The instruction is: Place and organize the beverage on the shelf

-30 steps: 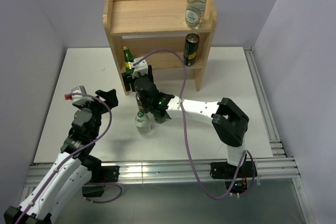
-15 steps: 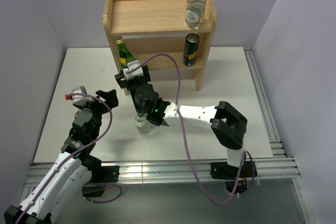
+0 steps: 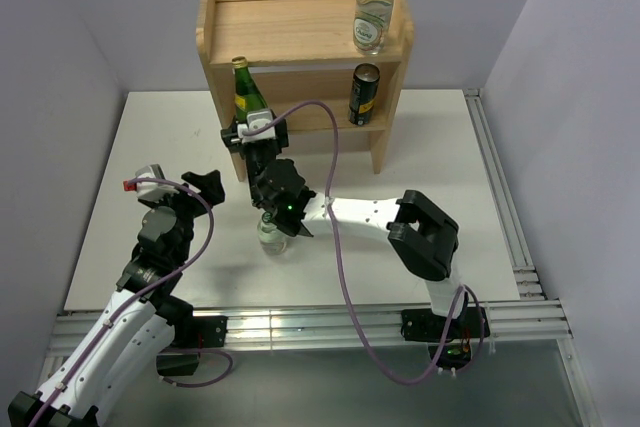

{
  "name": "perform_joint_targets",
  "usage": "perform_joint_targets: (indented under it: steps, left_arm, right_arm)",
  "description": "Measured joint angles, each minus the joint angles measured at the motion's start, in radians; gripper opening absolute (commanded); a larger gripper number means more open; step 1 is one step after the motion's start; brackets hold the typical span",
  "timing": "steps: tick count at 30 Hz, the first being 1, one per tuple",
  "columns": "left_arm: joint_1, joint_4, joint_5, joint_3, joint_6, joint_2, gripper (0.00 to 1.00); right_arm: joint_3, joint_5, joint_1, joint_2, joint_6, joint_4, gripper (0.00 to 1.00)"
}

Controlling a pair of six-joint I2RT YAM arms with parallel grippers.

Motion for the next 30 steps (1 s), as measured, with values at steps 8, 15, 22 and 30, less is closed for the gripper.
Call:
perform_joint_targets:
  steps: [8,15,22,30]
  left_arm:
    - [0.0,0.0,-0.011,0.0,0.0,0.0,0.99]
    - [0.0,0.0,-0.018,0.0,0.0,0.0,0.99]
    - [0.0,0.0,-0.018,0.0,0.0,0.0,0.99]
    - [0.0,-0.001,-0.018,0.0,0.001,-0.012,0.99]
  right_arm:
    - [0.026,-0.01,-0.032,0.049,0.016,-0.002,0.0]
    - [0.06,-0.018,-0.074,0.06,0.053,-0.043,0.0]
    - [0.123,-0.027,-0.114,0.077,0.097,-0.089,0.0]
    - [0.163,-0.042,-0.12,0.13,0.123,-0.138,0.0]
